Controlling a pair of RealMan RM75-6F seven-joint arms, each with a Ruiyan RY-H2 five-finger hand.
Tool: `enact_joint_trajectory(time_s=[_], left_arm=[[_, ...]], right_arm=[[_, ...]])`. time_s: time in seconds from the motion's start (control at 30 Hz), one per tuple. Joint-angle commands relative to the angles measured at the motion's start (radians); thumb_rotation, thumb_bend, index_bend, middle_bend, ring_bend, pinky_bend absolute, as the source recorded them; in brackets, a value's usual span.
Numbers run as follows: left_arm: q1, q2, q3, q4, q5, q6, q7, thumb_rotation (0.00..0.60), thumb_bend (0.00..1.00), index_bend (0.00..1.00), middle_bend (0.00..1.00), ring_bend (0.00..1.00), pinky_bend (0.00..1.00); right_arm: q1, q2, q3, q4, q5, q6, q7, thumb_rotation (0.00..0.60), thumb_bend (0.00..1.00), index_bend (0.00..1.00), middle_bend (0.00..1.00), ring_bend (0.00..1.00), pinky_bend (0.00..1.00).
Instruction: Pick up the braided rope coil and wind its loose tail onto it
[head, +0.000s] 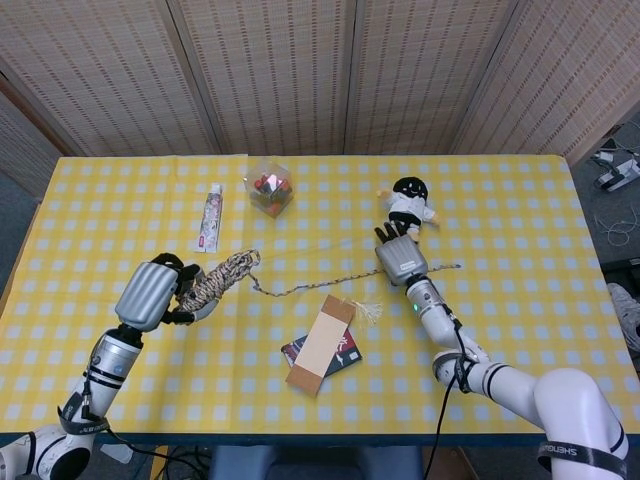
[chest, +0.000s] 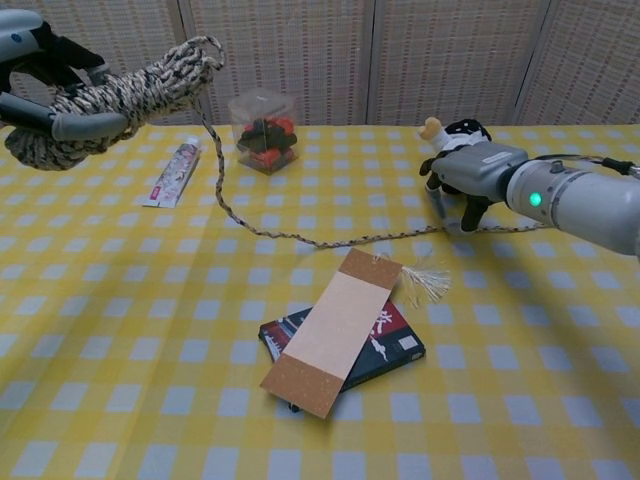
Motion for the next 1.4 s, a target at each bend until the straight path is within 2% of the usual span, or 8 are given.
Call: enact_joint_trajectory(time_s=[0.03, 0.8, 1.4], left_arm=[[0.000, -0.002, 0.001, 0.002, 0.000, 0.000, -0.001, 0.346, 0.29, 0.80, 0.79, 0.66, 0.32], [0.003, -0.013, 0.009, 0.025, -0.001, -0.002, -0.020, 0.346, 0.29, 0.80, 0.79, 0.66, 0.31], [0.006, -0.019, 0.012, 0.040, 0.000, 0.000, -0.029, 0.346, 0.29, 0.80, 0.79, 0.66, 0.31]], right_arm=[[0.001, -0.002, -0.003, 0.002, 0.003, -0.001, -0.005, 0.600, 0.29, 0.50, 0.10, 0.00, 0.00], [0.018, -0.029, -0.006, 0.032, 0.060, -0.020, -0.064, 0.600, 0.30, 0.54, 0.12, 0.00, 0.00], [0.026, -0.048, -0.010, 0.065, 0.084, -0.031, -0.080, 0.600, 0.36, 0.55, 0.14, 0.00, 0.00]])
